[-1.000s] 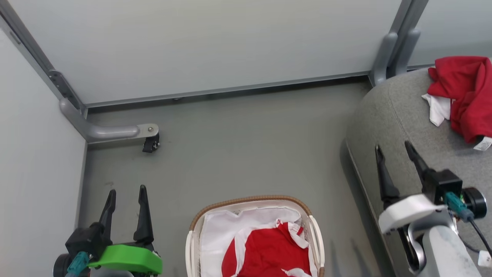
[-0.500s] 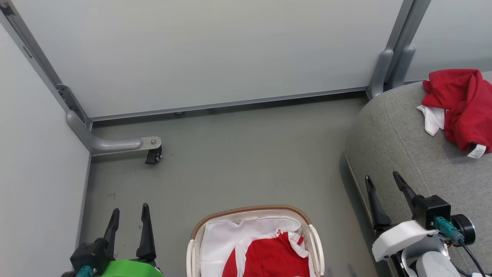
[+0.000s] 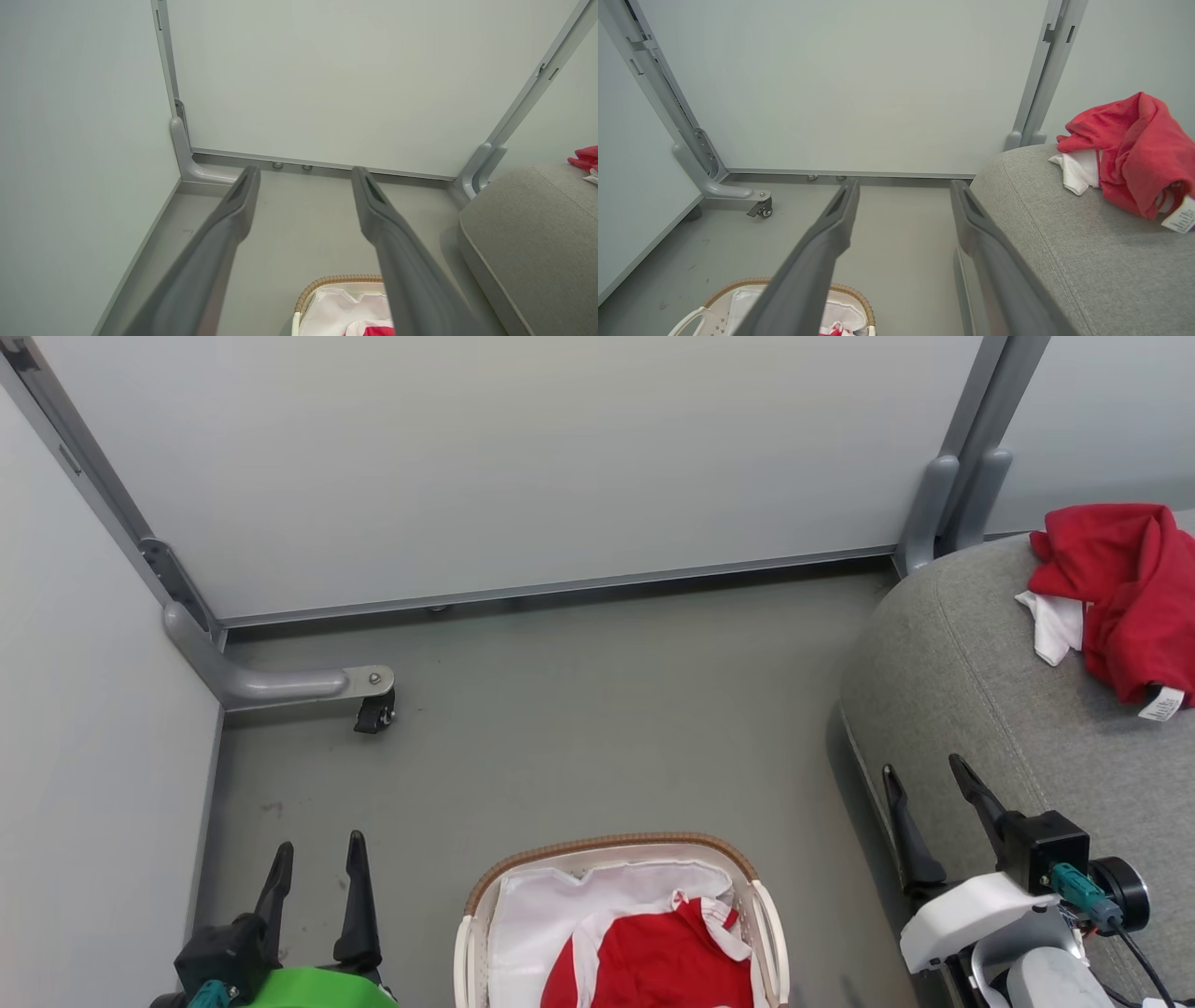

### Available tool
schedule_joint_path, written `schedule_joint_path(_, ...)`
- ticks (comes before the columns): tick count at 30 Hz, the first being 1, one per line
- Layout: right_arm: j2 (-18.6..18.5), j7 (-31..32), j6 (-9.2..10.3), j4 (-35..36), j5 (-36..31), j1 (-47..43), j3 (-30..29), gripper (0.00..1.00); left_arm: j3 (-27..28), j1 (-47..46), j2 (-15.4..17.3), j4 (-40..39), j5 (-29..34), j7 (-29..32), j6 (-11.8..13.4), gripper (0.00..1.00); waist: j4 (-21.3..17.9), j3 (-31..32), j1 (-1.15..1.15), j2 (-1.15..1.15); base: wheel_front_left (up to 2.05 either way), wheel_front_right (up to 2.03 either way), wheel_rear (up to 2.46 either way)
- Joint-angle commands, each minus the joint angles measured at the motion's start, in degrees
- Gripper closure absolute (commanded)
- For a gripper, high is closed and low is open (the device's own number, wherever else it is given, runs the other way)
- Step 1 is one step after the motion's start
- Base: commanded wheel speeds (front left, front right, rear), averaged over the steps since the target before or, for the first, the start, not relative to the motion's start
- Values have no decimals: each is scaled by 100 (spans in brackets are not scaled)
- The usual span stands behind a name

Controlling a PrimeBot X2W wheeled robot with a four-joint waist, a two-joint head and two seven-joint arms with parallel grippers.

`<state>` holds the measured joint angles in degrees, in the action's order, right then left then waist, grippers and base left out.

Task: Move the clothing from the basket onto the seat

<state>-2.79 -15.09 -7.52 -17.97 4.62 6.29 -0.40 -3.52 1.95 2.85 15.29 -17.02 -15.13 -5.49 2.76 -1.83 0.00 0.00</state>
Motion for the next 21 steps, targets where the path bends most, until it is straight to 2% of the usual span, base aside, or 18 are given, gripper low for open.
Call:
schedule_joint_path(1, -20, -11, 6, -7, 43, -35, 14, 0, 7, -41, 8, -9, 47, -3, -14, 0, 1, -4, 0, 0, 0, 0, 0)
schedule_joint_path(13, -20, -11, 6, 100, 28, 133, -71, 0, -164, -200, 8, 23, 71, -3, -54, 0, -39, -219, 0, 0, 0, 0, 0)
schedule_joint_path(21, -19, -11, 6, 274, -99, 565, -235, 0, -868, -993, 8, 610, 228, -3, -153, 0, -115, -912, 0, 0, 0, 0, 0)
